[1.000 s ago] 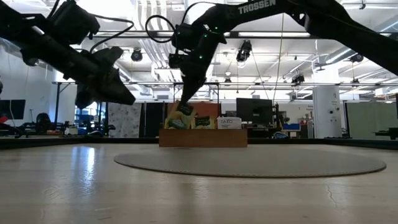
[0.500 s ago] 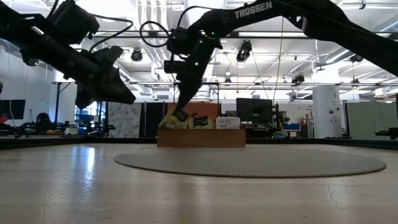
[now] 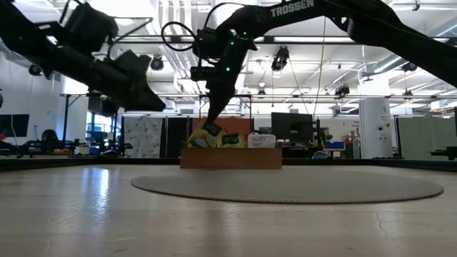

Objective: Pick & Place Tea
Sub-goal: Put the yellow tea bag into the left compartment of the wooden organizer

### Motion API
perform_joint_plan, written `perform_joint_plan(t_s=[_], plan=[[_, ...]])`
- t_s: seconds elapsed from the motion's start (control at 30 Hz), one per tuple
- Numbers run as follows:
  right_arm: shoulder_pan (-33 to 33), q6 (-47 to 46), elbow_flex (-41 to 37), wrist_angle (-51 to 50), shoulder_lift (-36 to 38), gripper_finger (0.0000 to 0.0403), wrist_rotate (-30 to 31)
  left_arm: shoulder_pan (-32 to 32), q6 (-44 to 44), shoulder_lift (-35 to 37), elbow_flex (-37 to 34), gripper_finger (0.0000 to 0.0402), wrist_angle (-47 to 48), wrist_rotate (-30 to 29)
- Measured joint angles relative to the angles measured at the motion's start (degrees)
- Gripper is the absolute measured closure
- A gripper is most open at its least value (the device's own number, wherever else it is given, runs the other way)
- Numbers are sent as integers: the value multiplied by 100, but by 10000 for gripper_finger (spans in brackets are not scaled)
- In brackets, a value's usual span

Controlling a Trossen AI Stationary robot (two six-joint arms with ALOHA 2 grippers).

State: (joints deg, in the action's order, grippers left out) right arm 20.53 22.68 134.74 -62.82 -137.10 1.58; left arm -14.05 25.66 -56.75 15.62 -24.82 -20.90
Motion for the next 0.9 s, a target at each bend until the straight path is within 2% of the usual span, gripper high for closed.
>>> perform_joint_plan(t_s=[0.27,0.6,0.9], plan=[[7,-20,-3,26,-4,394,9,-553,-317,-1428,322,347,-1248,552],[14,-147,-3,62,-4,394,-15,-737,-1181,-2892,1188,347,-1263,739],[12,-145,-5,191,-13,394,-57,-827,-1208,-3461,1416,347,-1257,736]])
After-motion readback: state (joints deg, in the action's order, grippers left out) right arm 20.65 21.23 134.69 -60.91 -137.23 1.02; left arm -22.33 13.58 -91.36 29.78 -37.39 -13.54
